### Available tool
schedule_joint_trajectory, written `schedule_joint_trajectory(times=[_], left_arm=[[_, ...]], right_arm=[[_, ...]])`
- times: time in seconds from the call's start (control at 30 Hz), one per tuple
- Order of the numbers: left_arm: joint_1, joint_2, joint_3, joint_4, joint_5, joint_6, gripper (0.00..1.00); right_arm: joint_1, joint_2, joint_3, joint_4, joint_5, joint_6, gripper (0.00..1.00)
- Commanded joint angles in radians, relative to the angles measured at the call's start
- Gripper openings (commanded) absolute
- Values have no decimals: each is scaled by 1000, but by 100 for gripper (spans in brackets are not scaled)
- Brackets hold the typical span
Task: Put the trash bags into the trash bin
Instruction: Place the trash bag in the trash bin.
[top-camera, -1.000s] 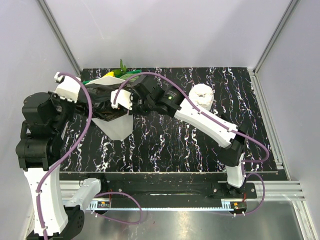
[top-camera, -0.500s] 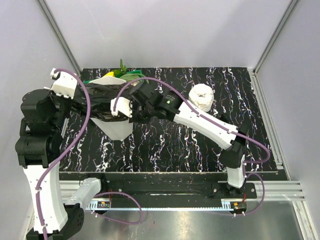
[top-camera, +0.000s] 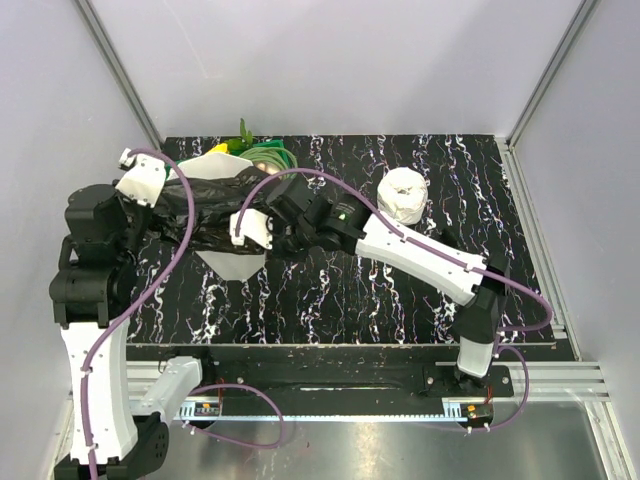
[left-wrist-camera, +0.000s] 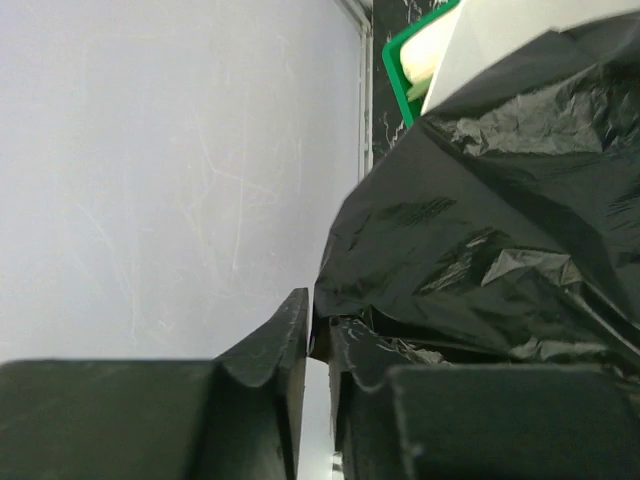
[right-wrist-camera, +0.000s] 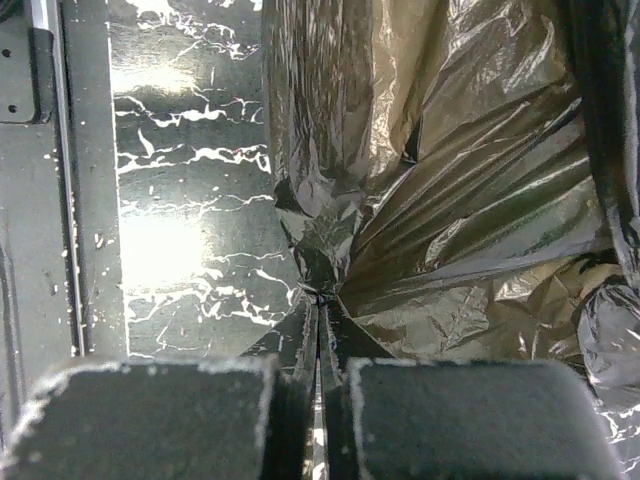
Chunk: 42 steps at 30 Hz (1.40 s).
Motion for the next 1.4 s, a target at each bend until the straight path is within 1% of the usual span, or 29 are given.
schedule_joint_trajectory(times=[0.0, 0.07, 0.17, 0.27, 0.4, 0.43, 0.63, 0.77, 0.83, 0.9, 0.93, 1.0, 1.03, 1.07, 1.17, 1.23, 1.37], left_arm=[[7, -30, -93, 87, -69, 35, 20], [13, -35, -135, 111, -80, 42, 24], [28, -35, -196, 151, -102, 62, 25], [62, -32, -227, 170, -88, 76, 27], [128, -24, -247, 199, -34, 87, 38], [151, -19, -247, 202, -8, 89, 39], [275, 25, -215, 228, 116, 81, 51], [303, 76, -198, 248, 176, 58, 57], [303, 102, -199, 275, 191, 46, 58], [303, 122, -207, 309, 205, 35, 59], [303, 132, -211, 326, 211, 29, 61], [303, 151, -216, 352, 228, 18, 66], [303, 160, -221, 364, 239, 13, 69], [303, 171, -222, 374, 246, 7, 70], [303, 206, -225, 404, 262, -13, 73], [303, 226, -227, 417, 302, -20, 76], [304, 266, -230, 443, 329, -49, 79]], right_arm=[[7, 13, -21, 92, 34, 6, 0], [7, 25, -25, 111, 64, 6, 0], [9, 48, -11, 130, 100, 7, 0], [7, 71, 5, 140, 136, 17, 0], [7, 96, 3, 157, 171, 12, 0], [7, 102, 2, 158, 200, 12, 0], [7, 113, -9, 175, 237, 1, 0], [7, 117, -8, 186, 265, 0, 4], [9, 126, 5, 189, 280, -2, 10], [6, 136, 18, 187, 295, -5, 18], [7, 139, 24, 189, 297, -8, 23], [4, 139, 37, 189, 292, -6, 31], [3, 140, 44, 189, 289, -5, 38], [0, 142, 52, 189, 286, -2, 42], [-11, 149, 69, 187, 277, 1, 51], [-19, 154, 81, 174, 260, 6, 57], [-39, 153, 109, 151, 202, 23, 67]])
